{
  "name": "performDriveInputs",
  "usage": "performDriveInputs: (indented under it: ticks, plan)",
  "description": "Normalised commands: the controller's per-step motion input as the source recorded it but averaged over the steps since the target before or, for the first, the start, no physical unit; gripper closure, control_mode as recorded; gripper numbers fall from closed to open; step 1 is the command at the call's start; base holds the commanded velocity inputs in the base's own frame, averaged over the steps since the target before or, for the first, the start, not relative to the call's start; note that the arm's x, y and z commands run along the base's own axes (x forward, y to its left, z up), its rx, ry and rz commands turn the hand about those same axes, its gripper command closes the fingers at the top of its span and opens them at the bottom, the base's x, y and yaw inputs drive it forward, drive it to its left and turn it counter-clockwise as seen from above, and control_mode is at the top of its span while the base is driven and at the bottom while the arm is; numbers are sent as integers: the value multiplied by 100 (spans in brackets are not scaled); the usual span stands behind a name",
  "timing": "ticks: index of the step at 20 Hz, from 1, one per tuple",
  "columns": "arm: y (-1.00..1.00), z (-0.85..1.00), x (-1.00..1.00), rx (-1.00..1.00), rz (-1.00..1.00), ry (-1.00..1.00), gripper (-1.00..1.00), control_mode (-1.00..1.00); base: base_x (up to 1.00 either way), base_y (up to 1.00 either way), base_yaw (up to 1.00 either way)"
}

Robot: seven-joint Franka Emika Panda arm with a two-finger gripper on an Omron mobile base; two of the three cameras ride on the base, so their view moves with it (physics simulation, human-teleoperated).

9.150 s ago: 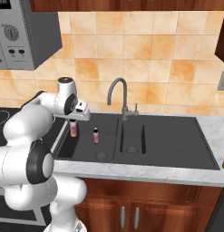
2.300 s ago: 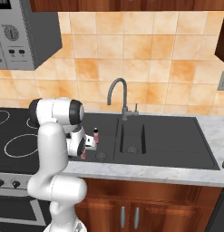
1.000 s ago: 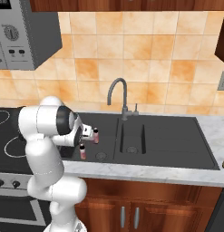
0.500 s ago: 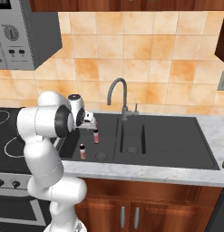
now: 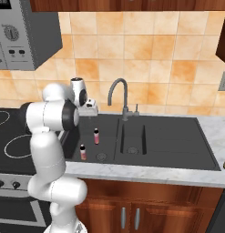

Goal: Place the large bottle from the dining counter next to the other large bottle outside the sink, and place the small bottle from the dining counter next to the other small bottle inside the sink.

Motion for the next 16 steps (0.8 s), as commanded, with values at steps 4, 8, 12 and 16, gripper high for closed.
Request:
performDriveInputs:
  ticks: [4,8,12,16]
  plan:
    - [0,21,-11,0,4,0,-100,-100,0,0,0]
    - [0,21,-25,0,4,-3,-100,-100,0,0,0]
    - [-4,20,-49,4,3,-15,-100,-100,0,0,0]
    - [-4,36,-44,2,3,-16,-100,-100,0,0,0]
